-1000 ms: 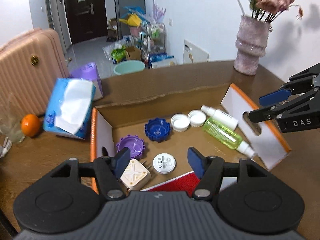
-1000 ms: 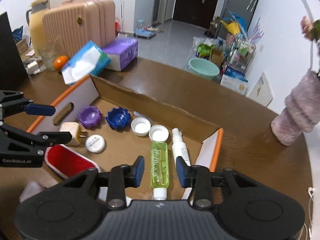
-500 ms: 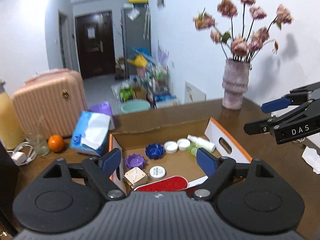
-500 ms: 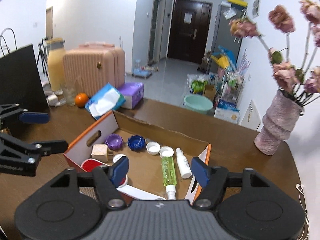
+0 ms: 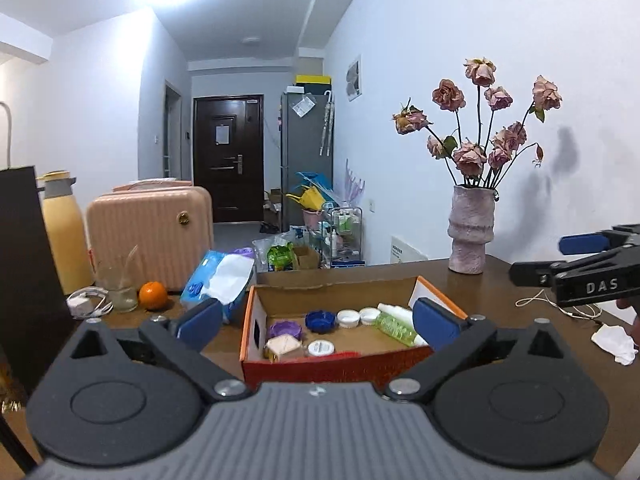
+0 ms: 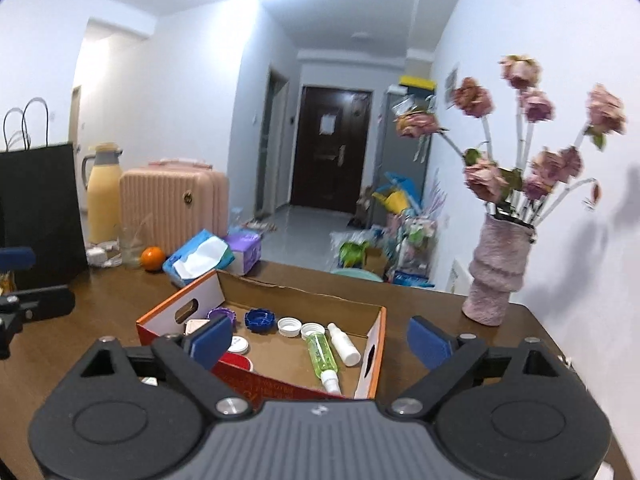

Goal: Organize rigid objects
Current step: 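Withdraw both open grippers from the box toward the white wipe pack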

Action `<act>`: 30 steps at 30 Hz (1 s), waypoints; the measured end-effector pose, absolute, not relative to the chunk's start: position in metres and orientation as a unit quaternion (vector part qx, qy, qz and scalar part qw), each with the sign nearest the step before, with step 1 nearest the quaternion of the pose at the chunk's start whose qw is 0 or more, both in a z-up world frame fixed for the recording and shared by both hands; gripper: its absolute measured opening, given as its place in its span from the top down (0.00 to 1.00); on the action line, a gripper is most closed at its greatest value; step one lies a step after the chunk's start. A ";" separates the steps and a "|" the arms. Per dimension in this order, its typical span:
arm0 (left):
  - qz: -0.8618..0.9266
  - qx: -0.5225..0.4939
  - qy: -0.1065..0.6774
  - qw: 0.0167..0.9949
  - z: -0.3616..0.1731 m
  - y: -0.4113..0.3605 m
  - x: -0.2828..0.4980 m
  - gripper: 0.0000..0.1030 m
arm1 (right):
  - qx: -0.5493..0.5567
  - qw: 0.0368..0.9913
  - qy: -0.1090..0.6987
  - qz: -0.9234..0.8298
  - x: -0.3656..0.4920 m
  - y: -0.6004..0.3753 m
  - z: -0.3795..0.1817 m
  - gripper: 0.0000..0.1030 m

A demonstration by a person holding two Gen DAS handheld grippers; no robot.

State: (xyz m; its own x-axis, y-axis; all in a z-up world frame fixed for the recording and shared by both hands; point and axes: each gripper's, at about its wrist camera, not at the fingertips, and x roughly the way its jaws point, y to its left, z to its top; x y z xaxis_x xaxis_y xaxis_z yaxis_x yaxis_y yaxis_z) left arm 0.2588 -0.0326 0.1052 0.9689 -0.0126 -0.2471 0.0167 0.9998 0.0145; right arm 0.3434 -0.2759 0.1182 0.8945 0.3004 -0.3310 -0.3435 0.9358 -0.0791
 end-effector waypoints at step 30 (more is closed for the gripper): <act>0.028 -0.025 0.106 0.994 0.040 -0.015 0.141 0.00 | -0.018 0.984 0.111 0.139 0.194 -0.265 0.032 0.00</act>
